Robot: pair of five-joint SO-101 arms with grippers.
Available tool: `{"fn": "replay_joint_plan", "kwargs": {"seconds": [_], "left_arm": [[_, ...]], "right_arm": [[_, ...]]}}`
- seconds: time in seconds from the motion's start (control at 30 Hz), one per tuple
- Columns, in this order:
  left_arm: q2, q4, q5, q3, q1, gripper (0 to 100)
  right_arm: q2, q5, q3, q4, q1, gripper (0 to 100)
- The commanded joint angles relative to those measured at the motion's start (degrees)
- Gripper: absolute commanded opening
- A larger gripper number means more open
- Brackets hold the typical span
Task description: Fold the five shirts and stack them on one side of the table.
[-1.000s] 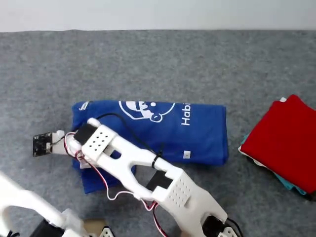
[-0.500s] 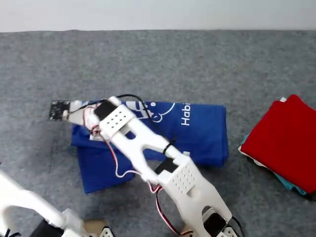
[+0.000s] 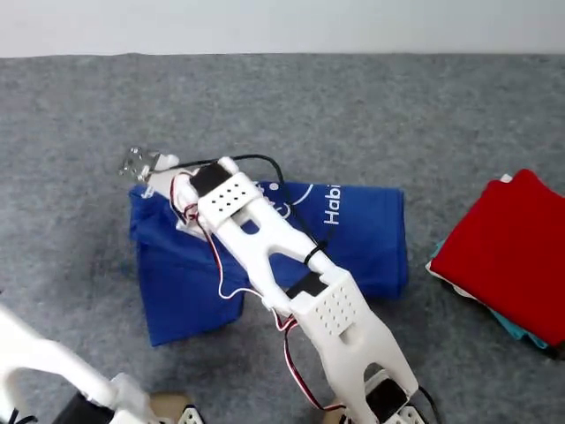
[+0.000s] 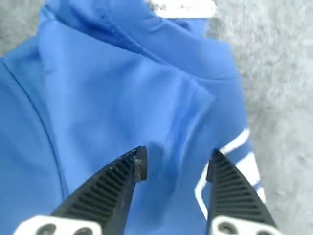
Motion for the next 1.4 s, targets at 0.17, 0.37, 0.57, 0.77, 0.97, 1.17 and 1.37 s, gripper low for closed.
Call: {"fn": "replay_joint_plan", "kwargs": {"seconds": [0.17, 0.37, 0.57, 0.77, 0.97, 1.17, 1.37], "left_arm": [[-1.5, -1.3, -0.5, -0.4, 0.0, 1], [-1.6, -1.0, -0.5, -0.4, 0.0, 1], [-1.5, -1.0, -0.3, -0.3, -0.1, 1], [-1.5, -1.0, -0.3, -0.3, -0.1, 1], [-1.5, -1.0, -0.4, -0.3, -0.2, 1], [-1.5, -1.0, -0.5, -0.3, -2.5, 1], [-1.6, -1.0, -0.5, 0.8, -2.9, 1]], "right_arm": [[-0.9, -0.9, -12.9, 13.7, 0.3, 12.2], [-1.0, -0.9, -15.6, 25.2, -1.5, 1.7], [-2.6, -1.3, -12.7, 29.0, -6.7, 1.0], [-4.0, -1.3, -6.8, 29.0, -17.2, 2.1], [-5.1, -3.2, -1.3, 28.9, -22.1, 20.2], [-4.7, -0.7, -0.1, 28.9, -23.2, 21.3], [-0.8, 1.7, -0.1, 27.9, -23.7, 21.3]]}}
